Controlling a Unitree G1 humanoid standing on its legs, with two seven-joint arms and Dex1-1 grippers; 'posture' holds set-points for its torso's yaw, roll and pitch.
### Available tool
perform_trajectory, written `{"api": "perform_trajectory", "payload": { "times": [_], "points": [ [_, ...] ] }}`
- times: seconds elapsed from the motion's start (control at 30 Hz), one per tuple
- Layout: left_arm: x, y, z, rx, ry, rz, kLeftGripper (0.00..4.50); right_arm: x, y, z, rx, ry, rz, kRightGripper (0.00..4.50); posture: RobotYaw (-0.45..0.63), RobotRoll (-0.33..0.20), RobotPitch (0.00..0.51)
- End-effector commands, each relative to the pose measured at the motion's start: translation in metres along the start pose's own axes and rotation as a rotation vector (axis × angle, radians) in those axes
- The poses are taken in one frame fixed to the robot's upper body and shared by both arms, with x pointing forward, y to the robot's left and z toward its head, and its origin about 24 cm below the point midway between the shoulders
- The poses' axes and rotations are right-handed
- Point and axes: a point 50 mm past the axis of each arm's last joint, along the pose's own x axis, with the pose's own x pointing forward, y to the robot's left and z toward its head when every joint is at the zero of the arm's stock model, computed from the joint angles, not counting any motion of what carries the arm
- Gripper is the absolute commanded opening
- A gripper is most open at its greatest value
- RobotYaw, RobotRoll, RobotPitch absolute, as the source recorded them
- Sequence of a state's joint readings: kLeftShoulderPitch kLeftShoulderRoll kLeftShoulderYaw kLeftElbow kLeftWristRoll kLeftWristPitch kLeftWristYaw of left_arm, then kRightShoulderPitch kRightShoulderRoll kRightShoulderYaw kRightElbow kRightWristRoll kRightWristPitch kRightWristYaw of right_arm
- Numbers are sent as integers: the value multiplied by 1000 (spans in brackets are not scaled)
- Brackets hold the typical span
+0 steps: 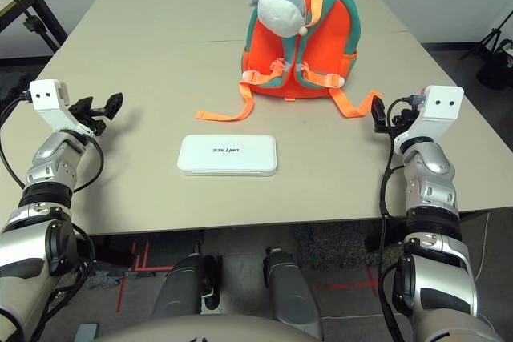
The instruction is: Put the pencil case into the backpack and zip it.
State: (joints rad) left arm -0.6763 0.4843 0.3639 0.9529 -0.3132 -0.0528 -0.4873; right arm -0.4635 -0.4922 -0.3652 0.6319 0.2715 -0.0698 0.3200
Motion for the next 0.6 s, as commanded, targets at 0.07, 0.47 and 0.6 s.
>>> {"api": "perform_trajectory", "payload": {
  "times": [0.07, 0.47, 0.6],
  "points": [
    [3, -3, 2, 17, 4, -14, 4500, -1, -4, 2, -5, -8, -10, 4452, -169, 0, 103],
    [6, -16, 9, -44, 29, -125, 4500, -2, -5, 1, -11, 2, 5, 4452, -142, 0, 115],
    [3, -37, 17, -173, 159, -308, 4500, -2, -6, 2, -14, 3, 6, 4452, -123, 0, 113]
  ]
}}
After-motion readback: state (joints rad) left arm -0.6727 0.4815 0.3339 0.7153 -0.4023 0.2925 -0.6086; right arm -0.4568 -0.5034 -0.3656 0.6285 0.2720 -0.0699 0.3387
